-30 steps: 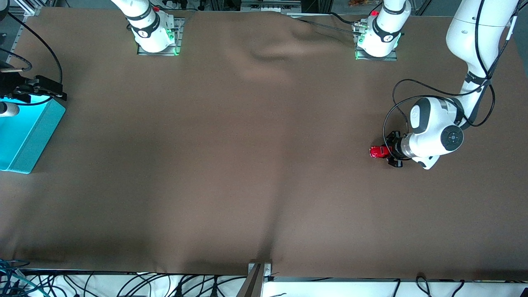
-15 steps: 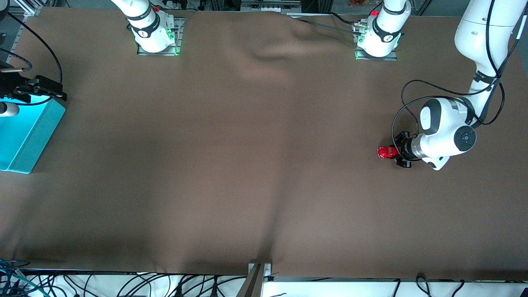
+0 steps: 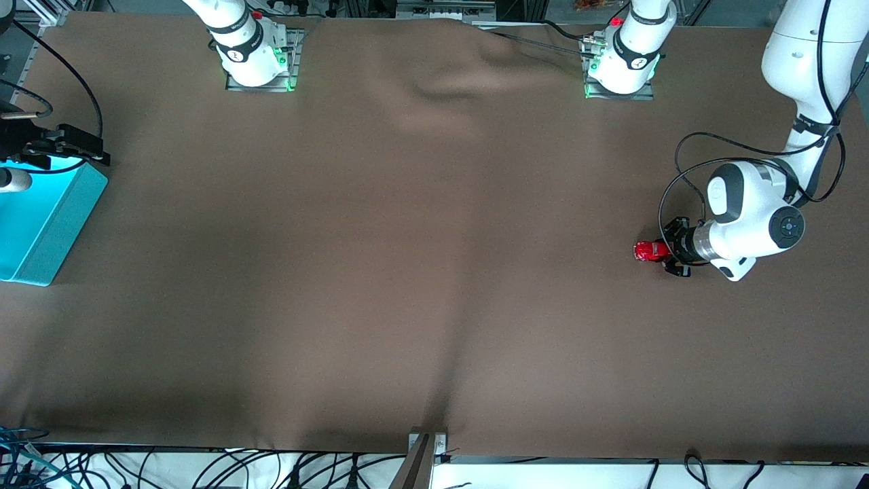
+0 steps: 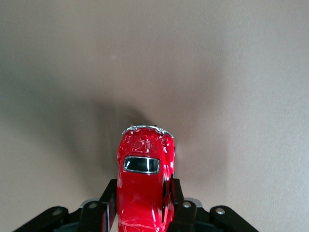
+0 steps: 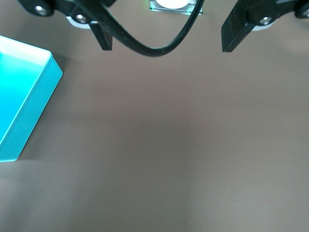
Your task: Wind red beetle toy and store in blue box
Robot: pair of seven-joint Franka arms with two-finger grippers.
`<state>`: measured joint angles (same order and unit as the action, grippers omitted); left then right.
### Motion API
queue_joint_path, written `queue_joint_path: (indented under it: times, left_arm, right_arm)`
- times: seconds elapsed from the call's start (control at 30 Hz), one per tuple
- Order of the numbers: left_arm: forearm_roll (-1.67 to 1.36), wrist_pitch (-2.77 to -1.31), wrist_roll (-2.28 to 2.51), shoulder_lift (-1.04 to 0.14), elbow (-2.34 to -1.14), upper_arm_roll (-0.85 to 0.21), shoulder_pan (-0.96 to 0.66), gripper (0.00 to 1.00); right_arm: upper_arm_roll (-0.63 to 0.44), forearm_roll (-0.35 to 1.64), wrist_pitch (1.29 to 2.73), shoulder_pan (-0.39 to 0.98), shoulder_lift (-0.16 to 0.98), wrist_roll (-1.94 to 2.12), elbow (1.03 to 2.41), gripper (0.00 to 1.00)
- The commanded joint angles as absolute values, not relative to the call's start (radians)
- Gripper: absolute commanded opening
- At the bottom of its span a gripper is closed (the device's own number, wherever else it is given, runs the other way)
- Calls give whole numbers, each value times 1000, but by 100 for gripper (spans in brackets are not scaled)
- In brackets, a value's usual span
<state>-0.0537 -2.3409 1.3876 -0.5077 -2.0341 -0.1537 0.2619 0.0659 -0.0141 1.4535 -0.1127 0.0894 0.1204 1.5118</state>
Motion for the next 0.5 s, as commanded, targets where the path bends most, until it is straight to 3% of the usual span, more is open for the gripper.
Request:
queue_joint_path:
  times: [0.0,0.47]
  left_arm:
    - [-23,-2350,1338,-558,-2002,-147,282,0]
    - [-23,-2344,1278,-555,-1996,-147,313,0]
  right_arm:
    - [69,-3,1450,-120,87,133,1499,100]
    - [69,-3,1450,-118,89,132,1499,100]
